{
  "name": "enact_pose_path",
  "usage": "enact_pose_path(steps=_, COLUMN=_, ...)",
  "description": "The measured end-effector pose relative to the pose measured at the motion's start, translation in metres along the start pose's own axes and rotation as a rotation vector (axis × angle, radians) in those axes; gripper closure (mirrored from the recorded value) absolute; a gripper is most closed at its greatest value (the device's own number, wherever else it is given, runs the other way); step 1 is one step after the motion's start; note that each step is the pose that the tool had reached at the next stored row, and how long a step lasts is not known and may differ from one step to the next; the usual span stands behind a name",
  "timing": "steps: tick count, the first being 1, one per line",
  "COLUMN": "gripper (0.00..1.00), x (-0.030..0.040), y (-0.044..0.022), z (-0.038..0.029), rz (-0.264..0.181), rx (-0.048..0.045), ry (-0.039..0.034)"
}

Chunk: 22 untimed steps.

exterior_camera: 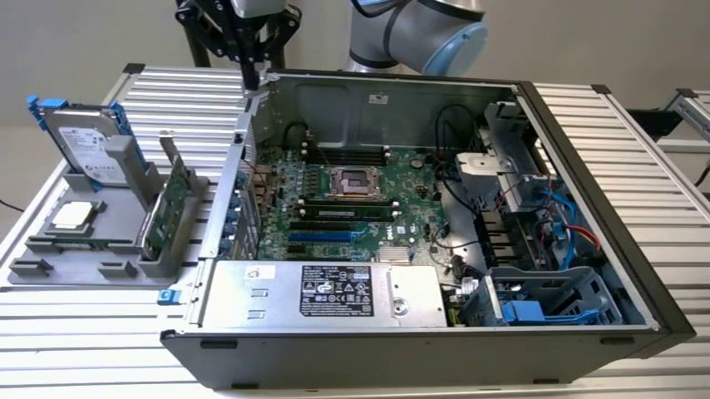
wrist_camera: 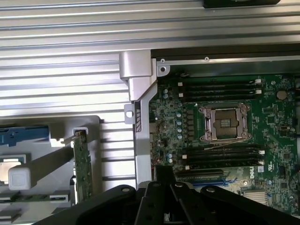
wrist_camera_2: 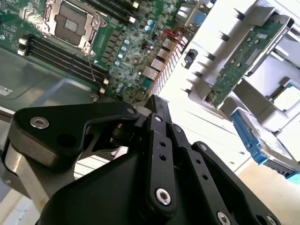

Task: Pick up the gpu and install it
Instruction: 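Reach for the gpu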

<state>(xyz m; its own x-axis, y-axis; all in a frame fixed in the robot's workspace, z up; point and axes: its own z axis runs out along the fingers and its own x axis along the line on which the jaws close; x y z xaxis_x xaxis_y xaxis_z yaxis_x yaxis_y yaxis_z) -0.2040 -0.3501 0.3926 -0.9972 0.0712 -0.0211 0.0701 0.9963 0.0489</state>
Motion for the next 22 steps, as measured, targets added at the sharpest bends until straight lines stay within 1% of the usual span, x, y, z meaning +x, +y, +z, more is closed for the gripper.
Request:
enact_pose_path(steps=8, gripper=1.0, x=0.0068, y=-0.0005, z=-0.0002, rz=0.0, rx=0.0, ry=0.0)
enact_pose_path(steps=18, gripper=1.0, x=0.0189, y=-0.0015, z=-0.0005, rz=0.0, rx=-0.0002, ry=0.0)
enact_pose_path(steps=22, gripper=1.0, x=0.0225, y=-0.0021, z=-0.0006, rz=0.0, rx=-0.0003, ry=0.0)
